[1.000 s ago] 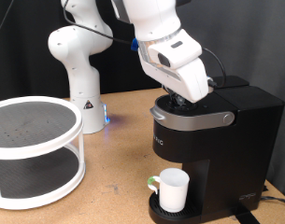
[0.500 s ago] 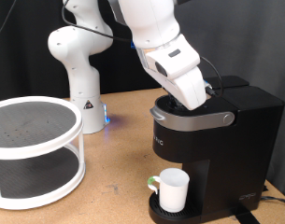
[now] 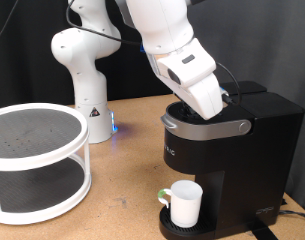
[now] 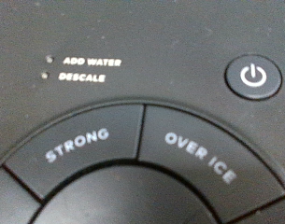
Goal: Make a cup of coffee with the keurig machine
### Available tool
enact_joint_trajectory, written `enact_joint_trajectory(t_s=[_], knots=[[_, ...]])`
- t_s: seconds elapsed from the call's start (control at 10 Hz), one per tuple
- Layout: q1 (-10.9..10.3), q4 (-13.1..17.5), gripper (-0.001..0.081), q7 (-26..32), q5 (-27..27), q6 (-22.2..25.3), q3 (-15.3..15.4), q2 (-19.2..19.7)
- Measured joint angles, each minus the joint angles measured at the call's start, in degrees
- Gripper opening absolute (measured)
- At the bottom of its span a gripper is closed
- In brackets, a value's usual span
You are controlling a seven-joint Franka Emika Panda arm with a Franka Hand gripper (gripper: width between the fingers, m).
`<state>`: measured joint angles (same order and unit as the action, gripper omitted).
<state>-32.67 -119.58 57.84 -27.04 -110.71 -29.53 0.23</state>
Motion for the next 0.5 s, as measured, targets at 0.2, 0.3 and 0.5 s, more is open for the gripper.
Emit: enact_joint_trajectory(t_s=[0.2,0.3,0.5], knots=[[0.0,0.1,0.0,0.9,0.1,0.1,0.2,0.0],[-0.1,0.2,0.0,1.6,0.2,0.7,0.3,0.0],[-0.1,1.0,0.0,1.4,0.6,4.2,0.7,0.4]])
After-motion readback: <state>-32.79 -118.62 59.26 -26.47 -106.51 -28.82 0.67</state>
